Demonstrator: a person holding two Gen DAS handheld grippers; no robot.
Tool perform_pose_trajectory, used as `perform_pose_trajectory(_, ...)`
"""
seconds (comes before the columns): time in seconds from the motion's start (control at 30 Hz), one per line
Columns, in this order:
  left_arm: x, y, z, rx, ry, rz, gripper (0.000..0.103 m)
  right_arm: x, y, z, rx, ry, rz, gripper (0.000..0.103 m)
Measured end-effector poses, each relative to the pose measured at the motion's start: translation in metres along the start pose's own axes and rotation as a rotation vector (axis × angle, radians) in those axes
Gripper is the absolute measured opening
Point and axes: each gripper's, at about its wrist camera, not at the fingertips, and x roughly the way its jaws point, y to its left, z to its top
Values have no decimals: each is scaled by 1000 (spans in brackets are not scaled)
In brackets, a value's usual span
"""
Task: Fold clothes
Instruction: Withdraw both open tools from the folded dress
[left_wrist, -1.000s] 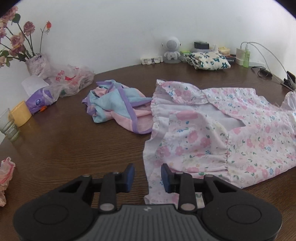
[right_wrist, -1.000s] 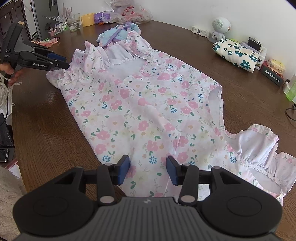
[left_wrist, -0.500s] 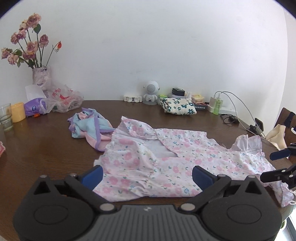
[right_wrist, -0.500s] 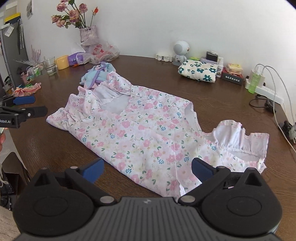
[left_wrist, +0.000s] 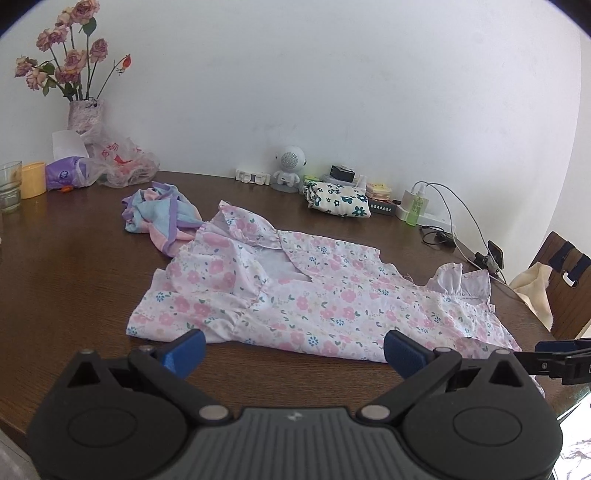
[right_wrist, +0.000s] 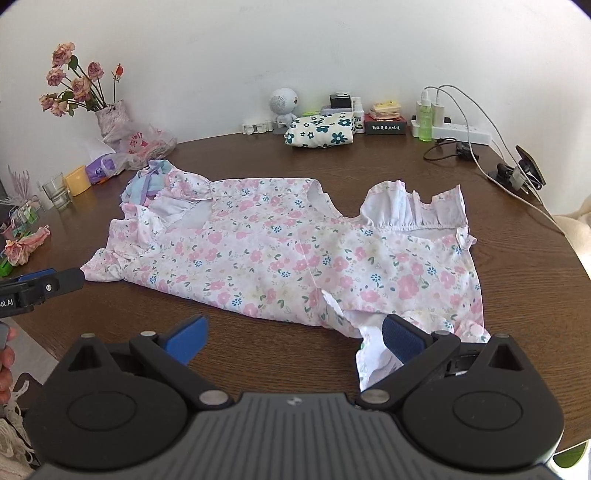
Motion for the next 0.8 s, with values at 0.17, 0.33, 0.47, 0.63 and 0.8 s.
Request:
perform_pose_trajectory(0.17,-7,-6,-5,-6,9,28,103,-4,4,-13,32,5,-21,103)
perform_pose_trajectory(0.33,-17,-10,-16,-16,16,34,103,-13,7,-30,21,7,-43,103)
perform_pose_trajectory(0.47,-21,-13,-23,-23,28,36,103,-18,7,-37,10,13,-51,103)
perform_pose_trajectory(0.63,-22,-16,-26,-15,35,24,103,-23,3,-40,16,17,-69,103)
perform_pose_trajectory(0.8,-8,-27,-22,48,77,-10,103,-35,-7,-42,-48,-6,-104,103)
